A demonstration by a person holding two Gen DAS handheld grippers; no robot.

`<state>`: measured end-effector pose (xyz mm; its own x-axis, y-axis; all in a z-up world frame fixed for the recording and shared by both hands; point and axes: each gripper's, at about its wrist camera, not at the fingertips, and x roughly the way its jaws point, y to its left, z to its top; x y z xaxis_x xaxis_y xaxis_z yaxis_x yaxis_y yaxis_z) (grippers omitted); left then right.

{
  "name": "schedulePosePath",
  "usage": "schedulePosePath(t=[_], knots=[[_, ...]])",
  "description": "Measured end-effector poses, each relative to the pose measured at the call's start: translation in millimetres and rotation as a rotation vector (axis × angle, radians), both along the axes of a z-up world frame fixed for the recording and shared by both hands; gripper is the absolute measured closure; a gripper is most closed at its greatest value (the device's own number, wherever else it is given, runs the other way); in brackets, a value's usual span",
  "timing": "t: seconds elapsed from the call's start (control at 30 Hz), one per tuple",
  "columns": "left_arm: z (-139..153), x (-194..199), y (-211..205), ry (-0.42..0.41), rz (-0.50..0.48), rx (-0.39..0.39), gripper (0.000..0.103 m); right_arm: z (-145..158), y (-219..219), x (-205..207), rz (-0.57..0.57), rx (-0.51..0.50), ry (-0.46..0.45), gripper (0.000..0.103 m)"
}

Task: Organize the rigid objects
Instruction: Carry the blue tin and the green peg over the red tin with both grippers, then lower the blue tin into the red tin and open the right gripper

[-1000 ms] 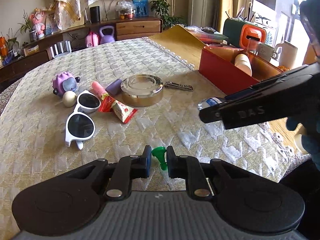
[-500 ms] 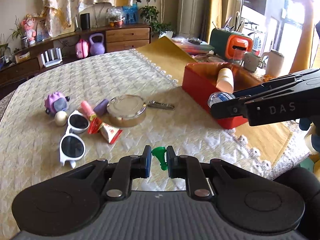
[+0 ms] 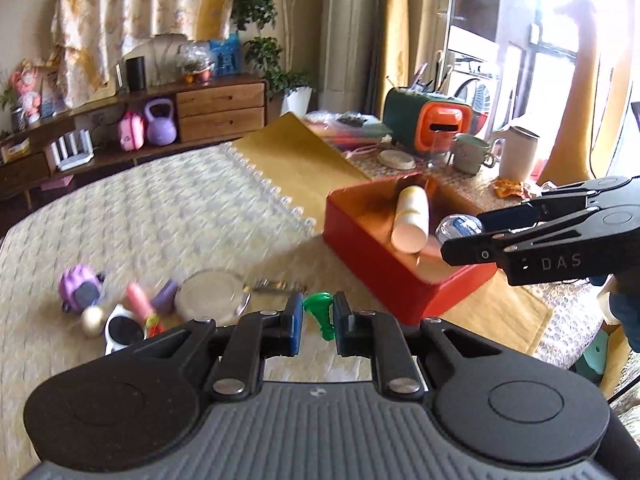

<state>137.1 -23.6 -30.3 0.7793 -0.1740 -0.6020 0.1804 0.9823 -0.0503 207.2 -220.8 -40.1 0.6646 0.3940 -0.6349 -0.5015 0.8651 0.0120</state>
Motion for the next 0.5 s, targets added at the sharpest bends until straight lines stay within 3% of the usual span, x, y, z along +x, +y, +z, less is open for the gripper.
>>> schedulePosePath(t=[0.5], knots=[[10,65,-49,0.028,-0.075,-0.016,0.087,-20,-58,44,-0.132,-0.049,-0.004,0.049]])
